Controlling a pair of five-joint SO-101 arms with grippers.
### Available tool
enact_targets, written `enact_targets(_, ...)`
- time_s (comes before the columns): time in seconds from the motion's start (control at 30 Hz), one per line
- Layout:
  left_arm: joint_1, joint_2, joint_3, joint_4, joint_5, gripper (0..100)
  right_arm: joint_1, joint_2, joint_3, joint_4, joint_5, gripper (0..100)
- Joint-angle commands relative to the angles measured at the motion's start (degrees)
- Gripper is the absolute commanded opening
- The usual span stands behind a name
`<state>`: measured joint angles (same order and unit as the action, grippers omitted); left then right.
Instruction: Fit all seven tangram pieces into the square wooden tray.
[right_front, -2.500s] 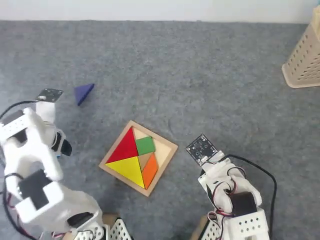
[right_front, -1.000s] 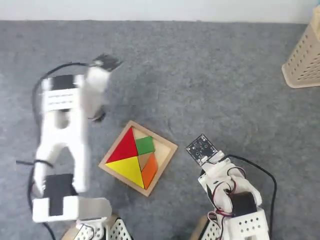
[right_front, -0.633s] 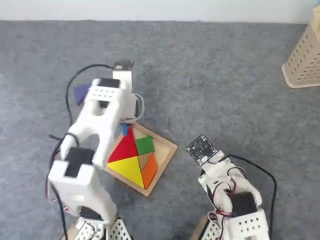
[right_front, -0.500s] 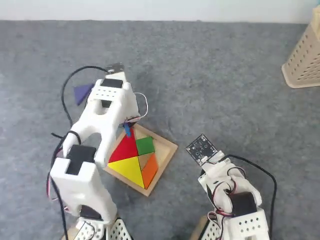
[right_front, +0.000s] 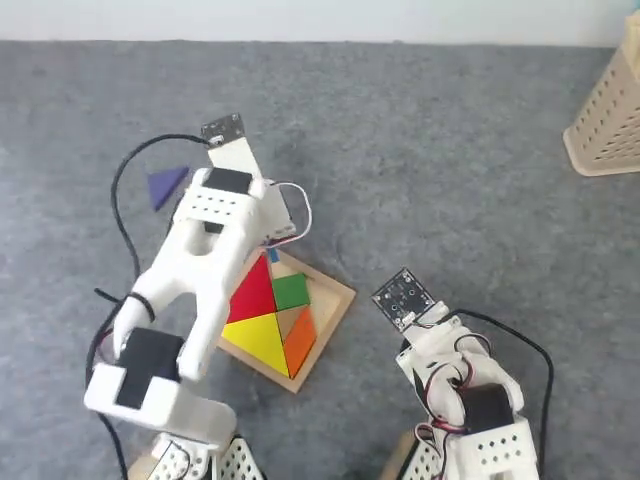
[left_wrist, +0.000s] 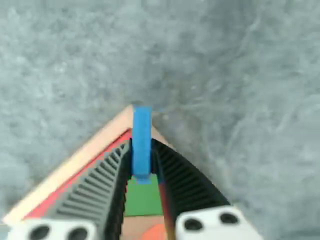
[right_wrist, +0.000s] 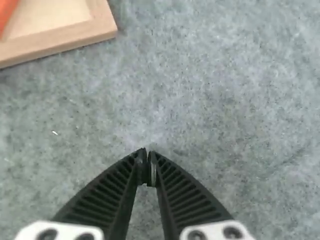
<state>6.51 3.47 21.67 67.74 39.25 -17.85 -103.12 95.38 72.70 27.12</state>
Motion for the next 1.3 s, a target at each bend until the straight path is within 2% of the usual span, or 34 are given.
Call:
enact_targets(0.0, 2.73, -3.87, 1.27, -5.36, 6.95, 1, 0.04, -0.84, 1.05, 0.31, -0.35, 0.8)
enact_targets(0.23, 4.75, -4.22, 6.55, -10.55, 12.22, 1, 0.04, -0.84, 1.05, 0.31, -0.35, 0.8)
enact_targets(0.5, 2.81, -4.48, 8.66, -10.73, 14.15, 1, 0.04, -0.84, 1.05, 0.31, -0.35, 0.8)
enact_targets(1.27, 4.75, -4.57, 9.19, -10.46, 12.04, 1, 0.04, -0.84, 1.05, 0.31, -0.35, 0.8)
